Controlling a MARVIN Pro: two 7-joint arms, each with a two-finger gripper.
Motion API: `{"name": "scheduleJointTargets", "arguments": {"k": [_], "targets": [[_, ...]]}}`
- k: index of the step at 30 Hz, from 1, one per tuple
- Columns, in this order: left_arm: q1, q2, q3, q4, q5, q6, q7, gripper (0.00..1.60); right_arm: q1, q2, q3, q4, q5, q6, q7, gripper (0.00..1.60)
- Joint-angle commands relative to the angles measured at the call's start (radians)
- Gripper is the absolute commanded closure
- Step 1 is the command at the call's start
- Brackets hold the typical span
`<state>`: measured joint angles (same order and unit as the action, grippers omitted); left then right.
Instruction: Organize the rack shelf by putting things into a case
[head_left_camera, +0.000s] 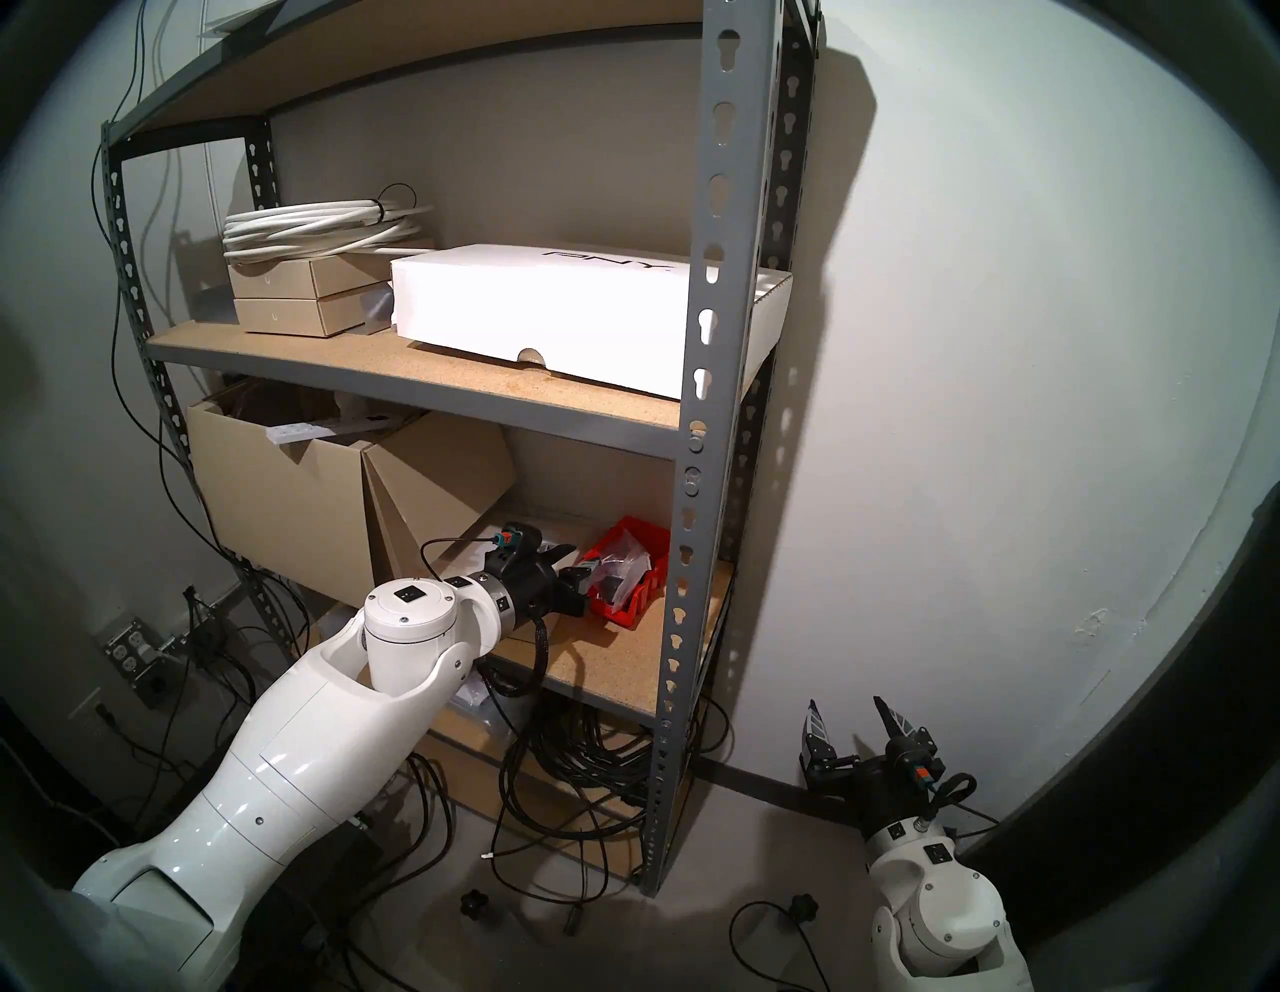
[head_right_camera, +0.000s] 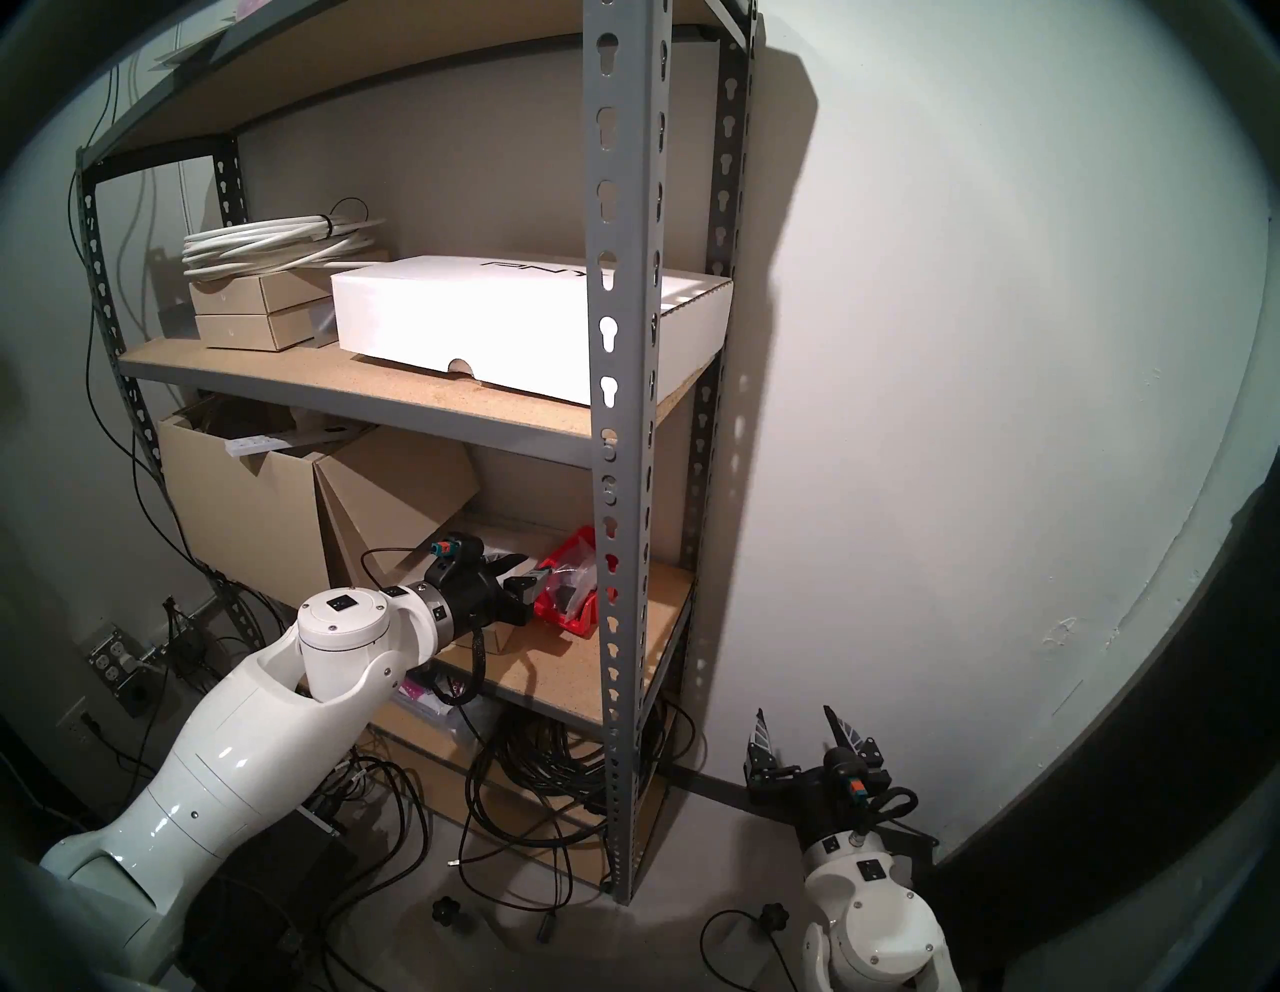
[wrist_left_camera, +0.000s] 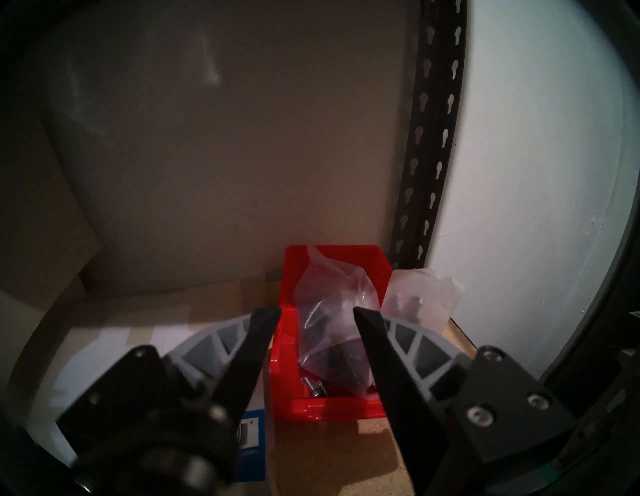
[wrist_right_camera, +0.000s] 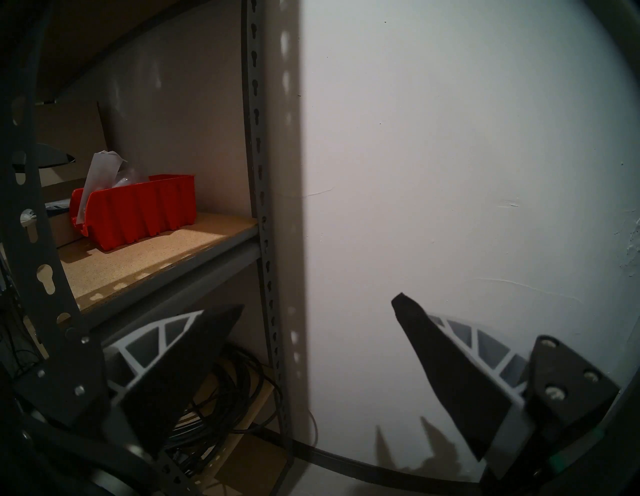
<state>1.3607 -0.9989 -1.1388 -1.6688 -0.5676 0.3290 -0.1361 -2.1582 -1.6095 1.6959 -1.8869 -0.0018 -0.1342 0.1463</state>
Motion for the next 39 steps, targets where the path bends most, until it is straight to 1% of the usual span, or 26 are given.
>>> {"name": "scheduleJointTargets", "arguments": {"k": [1, 4, 5, 8, 9, 16, 17, 22, 25, 32, 36, 38, 39], "targets": [[-0.032, 0.003, 0.001, 0.035, 0.003, -0.014, -0.029, 0.65, 0.001, 0.000, 0.000, -0.021, 0.000, -0.002, 0.000, 0.00], [-0.032, 0.003, 0.001, 0.035, 0.003, -0.014, -0.029, 0.65, 0.001, 0.000, 0.000, -0.021, 0.000, -0.002, 0.000, 0.00], [-0.034, 0.001, 0.001, 0.047, 0.008, -0.017, -0.032, 0.61, 0.001, 0.000, 0.000, -0.021, 0.000, -0.002, 0.000, 0.00], [-0.038, 0.001, 0.003, 0.055, 0.012, -0.013, -0.036, 0.62, 0.001, 0.000, 0.000, -0.021, 0.000, -0.002, 0.000, 0.00], [-0.040, 0.001, 0.005, 0.059, 0.014, -0.013, -0.038, 0.65, 0.001, 0.000, 0.000, -0.021, 0.000, -0.002, 0.000, 0.00], [-0.063, -0.016, 0.006, 0.093, 0.025, -0.015, -0.046, 0.63, 0.001, 0.000, 0.000, -0.021, 0.000, -0.003, 0.000, 0.00], [-0.069, -0.021, 0.005, 0.096, 0.024, -0.013, -0.051, 0.60, 0.001, 0.000, 0.000, -0.020, 0.000, -0.003, 0.000, 0.00], [-0.081, -0.028, 0.004, 0.096, 0.025, -0.003, -0.055, 0.61, 0.001, 0.000, 0.000, -0.020, 0.000, -0.003, 0.000, 0.00], [-0.096, -0.036, 0.007, 0.106, 0.031, 0.008, -0.057, 0.59, 0.001, 0.000, 0.000, -0.021, 0.000, -0.003, 0.000, 0.00], [-0.111, -0.046, 0.013, 0.122, 0.035, 0.027, -0.064, 0.63, 0.001, 0.000, 0.000, -0.021, 0.000, -0.002, 0.000, 0.00], [-0.124, -0.052, 0.021, 0.140, 0.044, 0.035, -0.073, 0.61, 0.001, 0.000, 0.000, -0.021, 0.000, -0.002, 0.000, 0.00], [-0.127, -0.057, 0.021, 0.145, 0.048, 0.034, -0.073, 0.66, 0.001, 0.000, 0.000, -0.021, 0.000, -0.002, 0.000, 0.00], [-0.130, -0.058, 0.023, 0.148, 0.050, 0.037, -0.075, 0.65, 0.001, 0.000, 0.000, -0.021, 0.000, -0.002, 0.000, 0.00]]}}
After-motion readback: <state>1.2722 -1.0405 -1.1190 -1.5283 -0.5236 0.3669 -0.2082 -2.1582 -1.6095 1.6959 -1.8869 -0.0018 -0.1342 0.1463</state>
